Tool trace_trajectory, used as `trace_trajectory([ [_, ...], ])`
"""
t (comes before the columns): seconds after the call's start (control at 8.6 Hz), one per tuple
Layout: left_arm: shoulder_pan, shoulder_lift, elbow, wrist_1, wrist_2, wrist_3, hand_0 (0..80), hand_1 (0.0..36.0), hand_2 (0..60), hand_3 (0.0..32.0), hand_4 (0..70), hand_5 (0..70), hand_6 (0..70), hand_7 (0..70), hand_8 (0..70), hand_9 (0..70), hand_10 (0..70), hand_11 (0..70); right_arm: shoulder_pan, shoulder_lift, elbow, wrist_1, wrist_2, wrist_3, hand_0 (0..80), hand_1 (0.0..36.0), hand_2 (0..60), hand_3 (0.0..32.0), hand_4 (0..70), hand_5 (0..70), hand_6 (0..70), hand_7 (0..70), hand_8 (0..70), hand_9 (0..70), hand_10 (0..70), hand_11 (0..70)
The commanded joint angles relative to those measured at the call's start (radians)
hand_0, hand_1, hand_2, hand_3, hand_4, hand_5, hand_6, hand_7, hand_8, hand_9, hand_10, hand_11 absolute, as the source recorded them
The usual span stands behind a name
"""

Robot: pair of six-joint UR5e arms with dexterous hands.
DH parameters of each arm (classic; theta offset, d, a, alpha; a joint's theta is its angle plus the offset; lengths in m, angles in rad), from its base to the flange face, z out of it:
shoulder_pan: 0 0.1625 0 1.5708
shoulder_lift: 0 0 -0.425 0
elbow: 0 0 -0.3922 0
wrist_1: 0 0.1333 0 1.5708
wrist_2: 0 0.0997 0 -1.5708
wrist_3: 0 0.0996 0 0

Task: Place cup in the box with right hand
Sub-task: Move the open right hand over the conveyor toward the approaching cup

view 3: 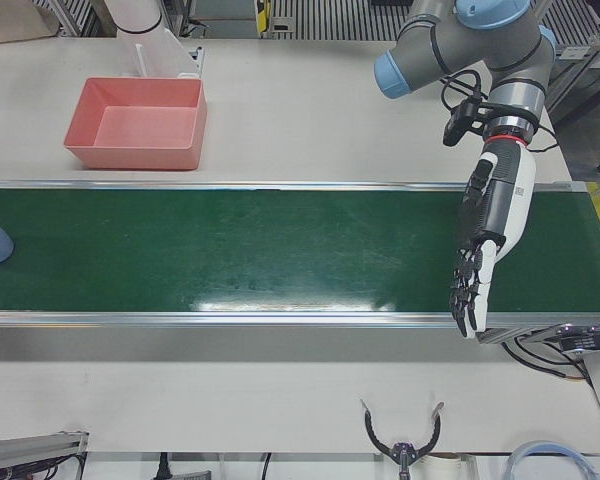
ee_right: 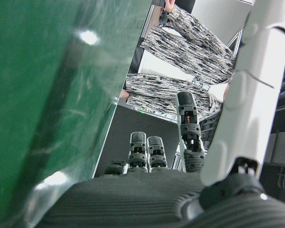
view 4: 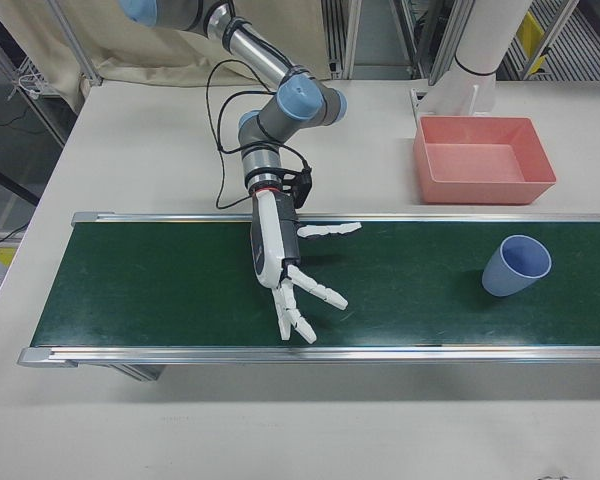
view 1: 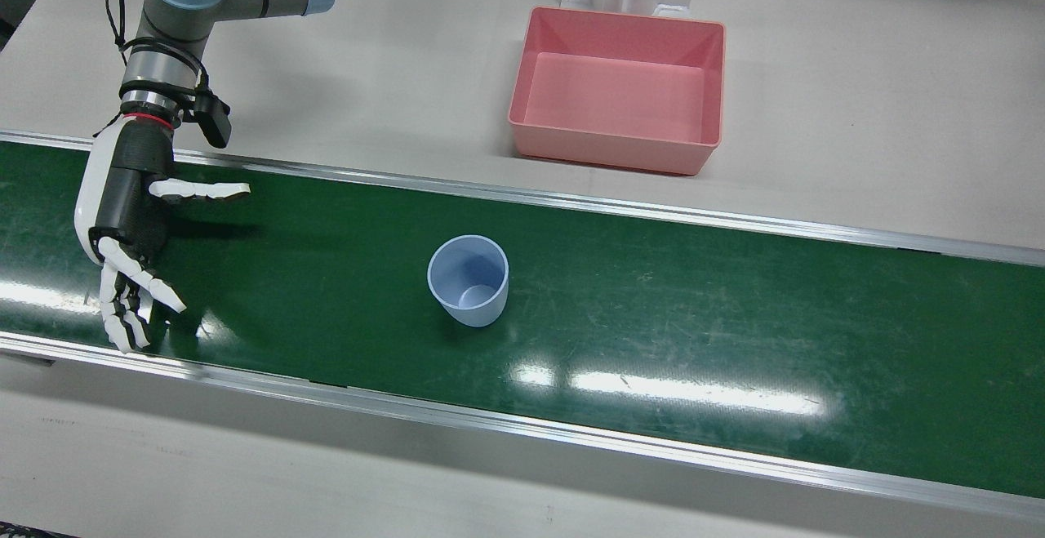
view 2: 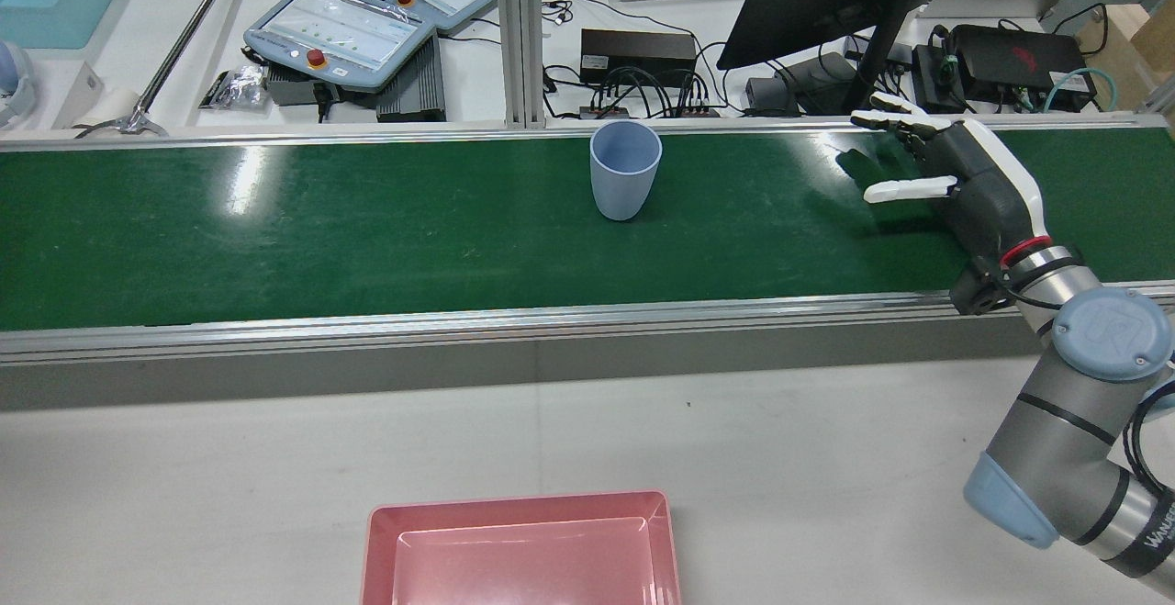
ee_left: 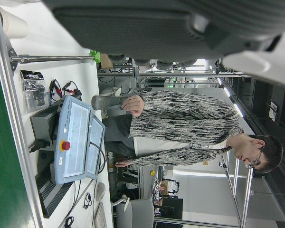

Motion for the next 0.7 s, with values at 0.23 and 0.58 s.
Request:
trace_trajectory([
  [0.23, 0.0, 0.0, 0.001, 0.0, 0.0, 0.0, 0.0, 0.0, 0.0, 0.0, 0.0, 0.0, 0.0, 0.0, 0.0, 0.0, 0.0, 0.0, -0.006, 0.0, 0.004, 0.0, -0.001, -0.01, 54.9, 15.5, 3.0, 0.0, 20.1, 6.4, 5.7, 19.0, 10.5, 18.9, 1.6, 4.2],
  [0.58, 0.0, 0.0, 0.001, 0.0, 0.0, 0.0, 0.0, 0.0, 0.0, 0.0, 0.0, 0.0, 0.0, 0.0, 0.0, 0.0, 0.0, 0.0, -0.013, 0.0, 0.002, 0.0, -0.001, -0.017, 52.9, 19.2, 15.1, 0.0, 16.6, 6.4, 5.8, 19.3, 10.6, 19.1, 1.5, 4.1],
])
